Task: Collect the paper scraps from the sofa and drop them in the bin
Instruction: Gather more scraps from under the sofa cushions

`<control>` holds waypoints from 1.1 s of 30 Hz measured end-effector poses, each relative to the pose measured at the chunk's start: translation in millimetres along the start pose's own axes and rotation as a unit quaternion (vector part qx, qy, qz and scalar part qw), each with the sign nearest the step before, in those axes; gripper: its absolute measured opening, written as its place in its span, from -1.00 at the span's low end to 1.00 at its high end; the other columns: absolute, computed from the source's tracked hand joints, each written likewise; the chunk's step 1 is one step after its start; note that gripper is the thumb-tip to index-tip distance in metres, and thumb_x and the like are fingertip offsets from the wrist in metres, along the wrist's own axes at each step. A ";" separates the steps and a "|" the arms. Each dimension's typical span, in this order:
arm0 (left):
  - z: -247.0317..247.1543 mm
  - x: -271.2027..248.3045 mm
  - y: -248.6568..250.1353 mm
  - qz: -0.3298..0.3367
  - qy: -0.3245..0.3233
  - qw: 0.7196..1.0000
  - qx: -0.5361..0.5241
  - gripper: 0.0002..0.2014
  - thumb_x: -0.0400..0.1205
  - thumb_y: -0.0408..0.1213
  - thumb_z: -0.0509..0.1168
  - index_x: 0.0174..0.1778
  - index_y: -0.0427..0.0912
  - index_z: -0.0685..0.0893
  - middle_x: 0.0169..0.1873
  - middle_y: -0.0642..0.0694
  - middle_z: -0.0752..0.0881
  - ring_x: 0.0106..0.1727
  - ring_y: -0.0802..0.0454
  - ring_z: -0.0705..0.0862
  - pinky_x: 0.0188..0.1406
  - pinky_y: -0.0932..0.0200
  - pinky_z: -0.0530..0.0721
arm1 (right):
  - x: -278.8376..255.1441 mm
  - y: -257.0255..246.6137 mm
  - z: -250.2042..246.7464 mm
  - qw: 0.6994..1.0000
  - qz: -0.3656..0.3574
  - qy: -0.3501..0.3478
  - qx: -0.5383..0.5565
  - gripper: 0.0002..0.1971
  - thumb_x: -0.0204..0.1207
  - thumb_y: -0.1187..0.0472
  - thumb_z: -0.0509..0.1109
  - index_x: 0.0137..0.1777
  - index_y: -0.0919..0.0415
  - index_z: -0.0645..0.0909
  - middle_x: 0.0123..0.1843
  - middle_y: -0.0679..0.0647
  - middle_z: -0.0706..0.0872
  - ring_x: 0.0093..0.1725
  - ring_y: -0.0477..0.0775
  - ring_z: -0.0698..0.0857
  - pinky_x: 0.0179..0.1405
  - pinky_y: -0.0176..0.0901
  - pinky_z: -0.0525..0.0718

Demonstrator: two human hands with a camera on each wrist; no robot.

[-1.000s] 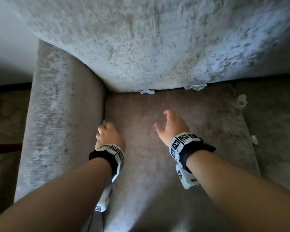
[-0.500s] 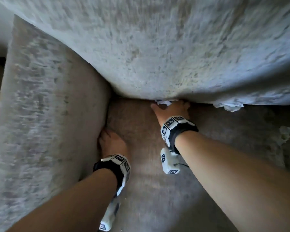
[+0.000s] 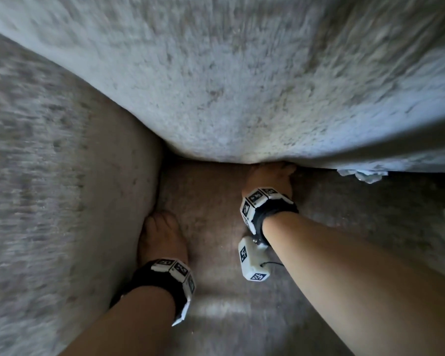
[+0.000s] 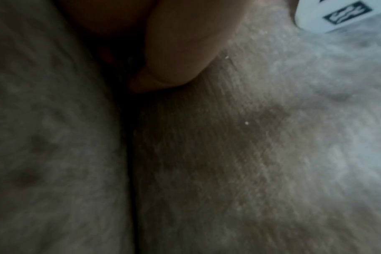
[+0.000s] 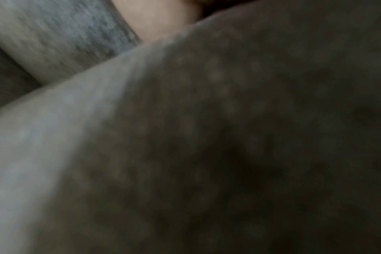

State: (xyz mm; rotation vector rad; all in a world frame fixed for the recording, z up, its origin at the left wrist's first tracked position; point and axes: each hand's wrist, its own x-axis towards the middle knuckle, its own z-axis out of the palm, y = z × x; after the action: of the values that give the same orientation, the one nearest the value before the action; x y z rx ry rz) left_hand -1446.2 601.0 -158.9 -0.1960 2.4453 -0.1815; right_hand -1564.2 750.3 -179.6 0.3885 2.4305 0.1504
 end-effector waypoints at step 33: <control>-171.2 -86.5 177.0 0.194 -0.092 0.975 0.061 -0.60 0.73 -0.11 0.13 0.28 -0.34 0.63 0.22 -0.26 0.69 0.25 -0.17 0.67 0.12 0.12 0.58 | -113.5 336.0 -0.4 0.845 0.105 -0.022 0.524 -0.79 0.59 0.24 0.21 -0.26 0.09 0.57 -0.04 0.24 0.73 -0.08 0.25 0.70 0.00 0.03 0.69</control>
State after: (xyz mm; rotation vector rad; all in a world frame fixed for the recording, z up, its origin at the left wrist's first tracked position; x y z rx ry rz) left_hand -1505.7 804.2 -6.3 0.3063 2.2271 -0.1332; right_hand -1400.9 1033.6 -42.2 1.1023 2.1980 -1.1270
